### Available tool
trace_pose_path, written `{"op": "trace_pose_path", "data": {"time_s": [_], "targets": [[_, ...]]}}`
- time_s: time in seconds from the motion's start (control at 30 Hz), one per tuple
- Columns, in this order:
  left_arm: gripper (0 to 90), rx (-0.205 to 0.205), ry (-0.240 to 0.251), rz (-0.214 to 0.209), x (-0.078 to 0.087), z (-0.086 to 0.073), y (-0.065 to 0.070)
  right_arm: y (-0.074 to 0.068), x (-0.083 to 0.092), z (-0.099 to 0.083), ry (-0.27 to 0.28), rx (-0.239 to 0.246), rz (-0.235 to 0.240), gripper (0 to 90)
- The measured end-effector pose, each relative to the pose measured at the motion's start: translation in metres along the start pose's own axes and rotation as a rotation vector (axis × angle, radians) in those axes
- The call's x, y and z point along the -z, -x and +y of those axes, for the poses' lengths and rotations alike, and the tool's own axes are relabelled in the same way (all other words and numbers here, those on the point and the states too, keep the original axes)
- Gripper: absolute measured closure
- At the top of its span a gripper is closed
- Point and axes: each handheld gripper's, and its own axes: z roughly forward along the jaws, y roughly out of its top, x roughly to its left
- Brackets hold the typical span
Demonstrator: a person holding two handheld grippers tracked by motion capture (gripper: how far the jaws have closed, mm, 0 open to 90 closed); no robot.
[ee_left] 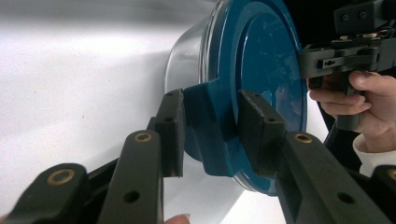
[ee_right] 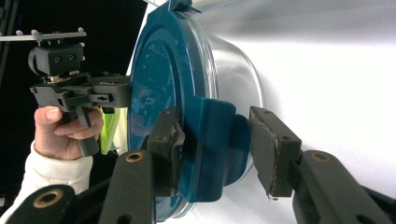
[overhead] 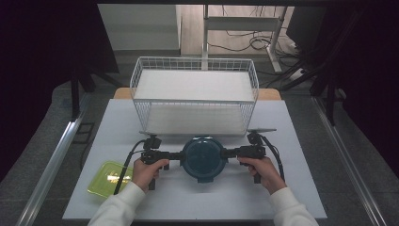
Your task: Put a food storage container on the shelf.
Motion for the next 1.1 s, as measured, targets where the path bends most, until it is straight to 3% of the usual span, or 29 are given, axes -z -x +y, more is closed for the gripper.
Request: {"op": "trace_pose_path", "data": {"time_s": [0.23,0.47,0.73,0.93,1.1], "targets": [[65.9,0.005,0.023,-0.002,0.003,-0.002,0.002,-0.010,0.003,-0.006,0.028,0.005,-0.018,56.4],[67.2,-0.021,0.035,-0.008,0.002,-0.002,0.005,-0.008,0.007,-0.012,0.045,0.000,-0.005,56.6],[65.6,-0.014,0.021,-0.024,0.002,-0.002,-0.003,-0.010,0.005,-0.012,0.054,0.039,0.004,57.5],[61.0,-0.019,-0.007,-0.015,-0.003,0.000,-0.002,-0.004,0.005,-0.011,0.053,0.017,0.019,57.2],[58.3,0.018,-0.025,-0.043,-0.005,0.003,-0.006,-0.002,0.004,-0.010,0.059,0.013,0.026,57.0]]}}
